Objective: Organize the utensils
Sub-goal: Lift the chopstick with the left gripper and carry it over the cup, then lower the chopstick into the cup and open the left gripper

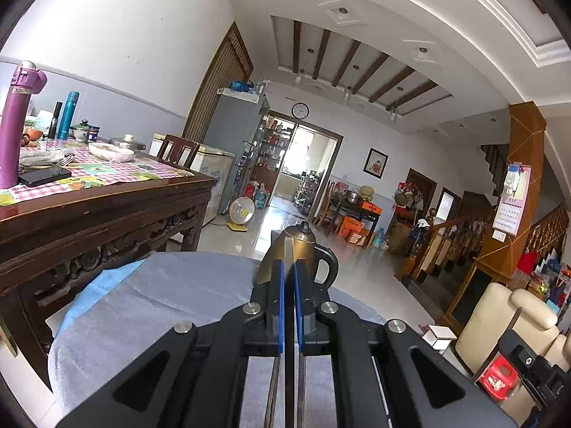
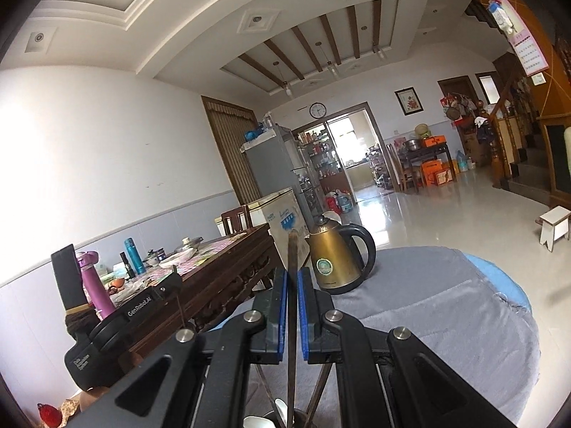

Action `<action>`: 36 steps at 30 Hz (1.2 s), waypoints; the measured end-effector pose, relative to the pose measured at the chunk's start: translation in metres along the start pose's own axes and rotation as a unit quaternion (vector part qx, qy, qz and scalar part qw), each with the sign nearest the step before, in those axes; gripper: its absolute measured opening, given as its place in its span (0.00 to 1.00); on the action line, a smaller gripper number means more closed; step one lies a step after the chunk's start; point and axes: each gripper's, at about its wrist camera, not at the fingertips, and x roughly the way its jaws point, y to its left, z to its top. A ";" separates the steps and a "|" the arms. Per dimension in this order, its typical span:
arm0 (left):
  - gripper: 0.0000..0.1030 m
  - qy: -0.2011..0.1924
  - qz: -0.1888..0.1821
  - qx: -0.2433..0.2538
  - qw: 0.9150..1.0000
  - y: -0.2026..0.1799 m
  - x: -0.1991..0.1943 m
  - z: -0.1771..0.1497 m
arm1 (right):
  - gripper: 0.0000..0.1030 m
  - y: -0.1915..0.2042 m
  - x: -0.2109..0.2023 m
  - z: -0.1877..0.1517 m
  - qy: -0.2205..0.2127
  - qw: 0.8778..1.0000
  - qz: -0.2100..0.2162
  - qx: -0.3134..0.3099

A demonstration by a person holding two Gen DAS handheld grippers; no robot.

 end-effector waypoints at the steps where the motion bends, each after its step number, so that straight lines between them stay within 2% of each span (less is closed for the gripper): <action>1: 0.05 0.000 0.000 0.001 1.000 -0.001 0.001 0.000 | 0.07 0.000 0.002 -0.002 0.002 1.000 0.000 -0.001; 14: 0.05 0.001 0.006 0.014 1.000 -0.004 0.009 -0.006 | 0.07 0.013 0.014 -0.021 0.030 0.999 0.005 -0.034; 36: 0.05 -0.011 0.021 0.024 0.999 -0.013 0.016 -0.021 | 0.07 0.011 0.024 -0.035 0.060 0.997 0.005 -0.042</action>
